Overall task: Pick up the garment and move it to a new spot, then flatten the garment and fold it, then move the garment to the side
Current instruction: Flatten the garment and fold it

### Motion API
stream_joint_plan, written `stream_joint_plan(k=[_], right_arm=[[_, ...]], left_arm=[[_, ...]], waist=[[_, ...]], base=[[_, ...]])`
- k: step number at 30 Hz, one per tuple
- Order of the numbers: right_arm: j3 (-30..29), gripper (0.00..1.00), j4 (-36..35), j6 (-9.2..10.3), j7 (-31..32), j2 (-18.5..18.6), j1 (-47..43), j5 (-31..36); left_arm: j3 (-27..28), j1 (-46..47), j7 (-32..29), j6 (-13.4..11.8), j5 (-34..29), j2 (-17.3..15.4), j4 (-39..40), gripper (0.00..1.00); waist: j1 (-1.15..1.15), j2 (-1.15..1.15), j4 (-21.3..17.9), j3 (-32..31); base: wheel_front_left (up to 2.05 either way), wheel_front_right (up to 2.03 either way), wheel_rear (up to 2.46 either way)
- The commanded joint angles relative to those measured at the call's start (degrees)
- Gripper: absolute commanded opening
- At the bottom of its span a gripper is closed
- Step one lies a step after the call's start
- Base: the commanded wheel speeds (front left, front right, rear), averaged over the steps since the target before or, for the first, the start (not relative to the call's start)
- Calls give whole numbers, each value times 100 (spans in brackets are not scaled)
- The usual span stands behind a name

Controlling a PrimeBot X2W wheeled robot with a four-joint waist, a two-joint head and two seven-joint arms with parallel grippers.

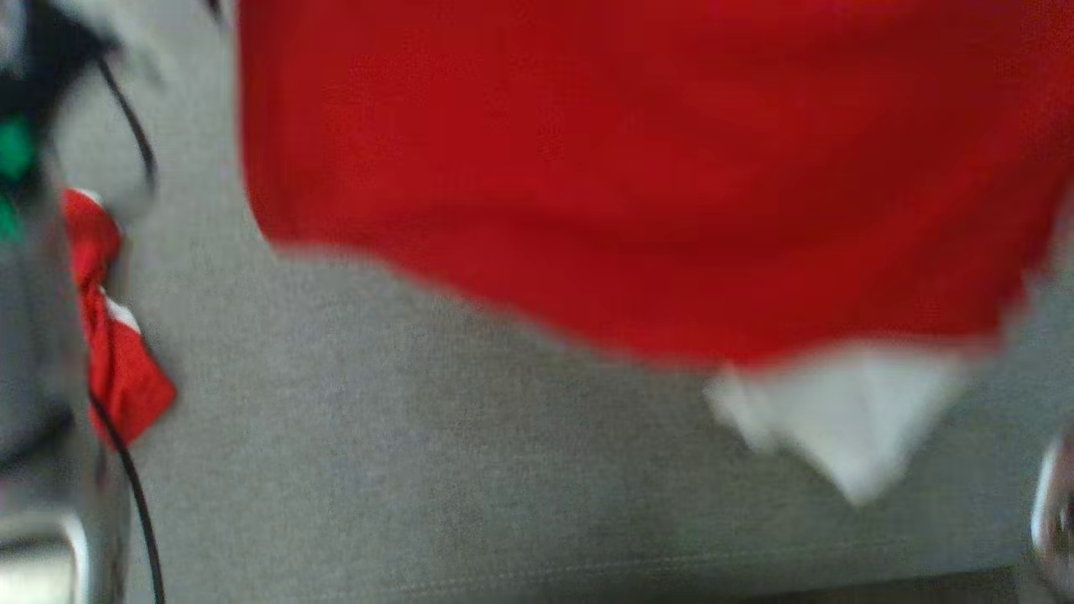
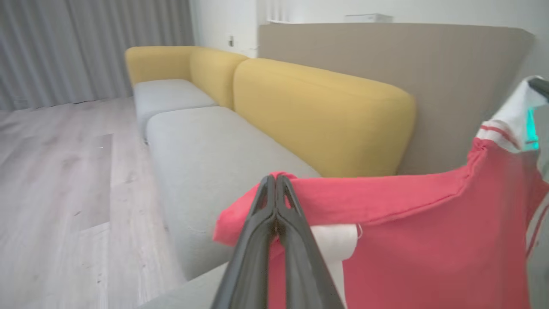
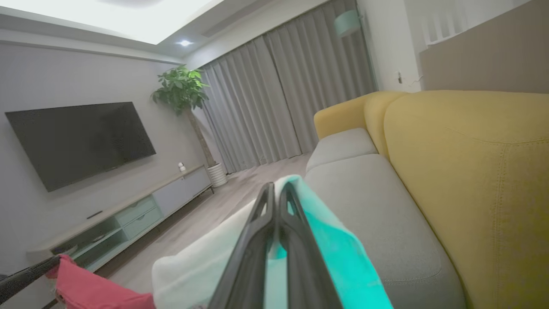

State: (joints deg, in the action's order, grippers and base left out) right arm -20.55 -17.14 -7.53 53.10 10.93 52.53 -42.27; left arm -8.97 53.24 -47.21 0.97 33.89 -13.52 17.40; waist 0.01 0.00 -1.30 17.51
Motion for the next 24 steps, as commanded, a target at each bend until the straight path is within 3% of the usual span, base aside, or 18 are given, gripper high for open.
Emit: stream_joint_plan(k=[1,7,13,18,24], right_arm=[[154,0,112,4,-141,-121,508,316],[466,0,1849,4,-1594,-488,2497,1573],[783,0,3162,4,-3091,-644,3302,1882],[1140,0,3478,4,-3762,-595,2413,1357],[1547,0,2811,4,-3822,-172,86,478]], left_arm=[[252,584,138,-16,-197,-179,-220,0],[104,2508,1672,-97,-1181,38,-2418,0],[-69,3502,3395,-178,-1705,336,-4113,0],[-277,2959,4492,-90,-1781,605,-4981,0],[-459,1042,4857,146,-1537,674,-5001,0]], waist=[[-1,0,175,644],[-1,0,261,1335],[-1,0,184,1782],[-1,0,91,1687],[-1,0,-31,1168]], base=[[0,0,0],[0,0,0],[0,0,0],[0,0,0],[0,0,0]])
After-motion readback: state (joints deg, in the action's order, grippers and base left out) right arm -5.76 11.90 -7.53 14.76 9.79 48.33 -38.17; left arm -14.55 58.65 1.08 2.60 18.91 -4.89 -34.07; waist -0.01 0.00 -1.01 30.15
